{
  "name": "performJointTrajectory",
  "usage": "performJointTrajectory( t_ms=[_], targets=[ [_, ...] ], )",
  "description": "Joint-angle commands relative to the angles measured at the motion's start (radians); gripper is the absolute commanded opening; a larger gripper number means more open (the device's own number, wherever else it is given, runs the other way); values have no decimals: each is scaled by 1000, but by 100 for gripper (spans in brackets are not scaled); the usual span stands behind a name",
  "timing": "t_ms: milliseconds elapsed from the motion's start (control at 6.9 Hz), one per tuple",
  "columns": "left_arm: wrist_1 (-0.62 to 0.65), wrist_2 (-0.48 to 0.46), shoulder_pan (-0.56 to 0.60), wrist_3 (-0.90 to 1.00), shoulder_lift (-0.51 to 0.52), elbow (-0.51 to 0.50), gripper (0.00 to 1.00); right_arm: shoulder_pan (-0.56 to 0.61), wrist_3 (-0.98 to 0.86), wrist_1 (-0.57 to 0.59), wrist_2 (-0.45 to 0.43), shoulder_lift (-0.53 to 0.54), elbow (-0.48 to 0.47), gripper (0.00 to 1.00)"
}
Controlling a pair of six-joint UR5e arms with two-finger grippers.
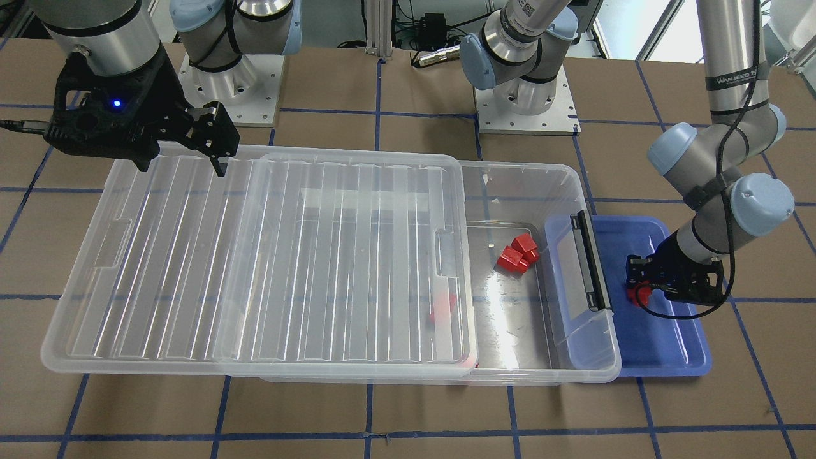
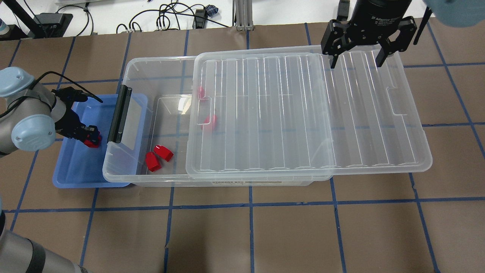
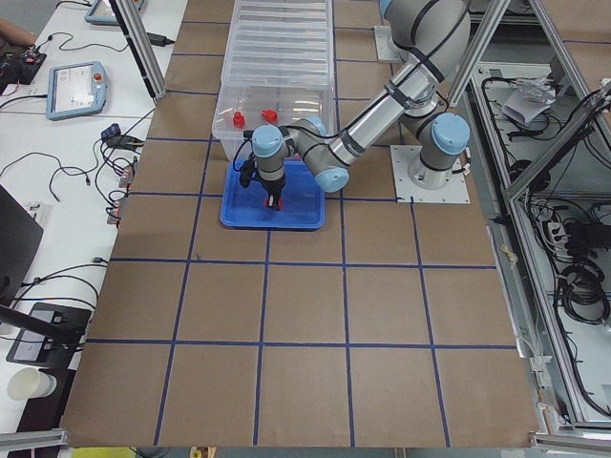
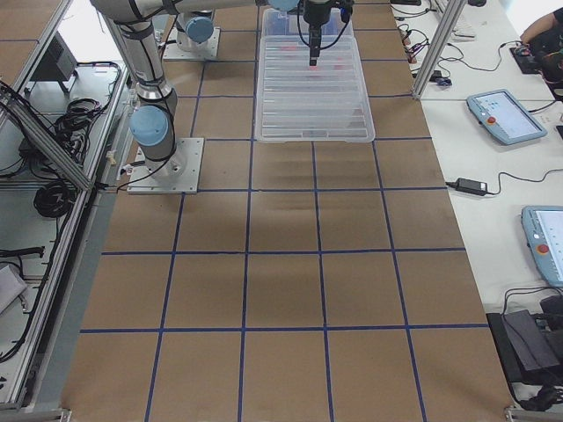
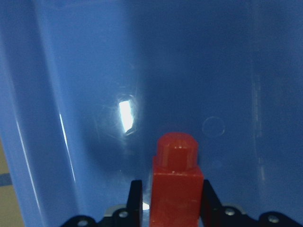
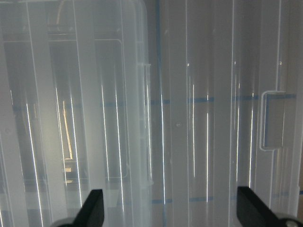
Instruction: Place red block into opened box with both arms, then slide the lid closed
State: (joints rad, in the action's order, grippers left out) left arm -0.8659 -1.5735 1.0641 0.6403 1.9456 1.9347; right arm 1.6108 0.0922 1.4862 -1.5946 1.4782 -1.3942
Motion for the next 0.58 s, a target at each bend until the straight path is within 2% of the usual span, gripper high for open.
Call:
performJointTrajectory(
  t_ms=[0, 145, 434],
  targets=[
    [-113, 1, 8, -4, -61, -60, 5, 1, 9, 22, 1, -3, -3, 100],
    [-295, 12, 16, -58, -112, -163, 5, -2, 6, 38, 4, -4, -3, 100],
    [-562, 13, 55, -106, -175, -360, 5, -8, -3, 58, 4, -6, -3, 100]
  ],
)
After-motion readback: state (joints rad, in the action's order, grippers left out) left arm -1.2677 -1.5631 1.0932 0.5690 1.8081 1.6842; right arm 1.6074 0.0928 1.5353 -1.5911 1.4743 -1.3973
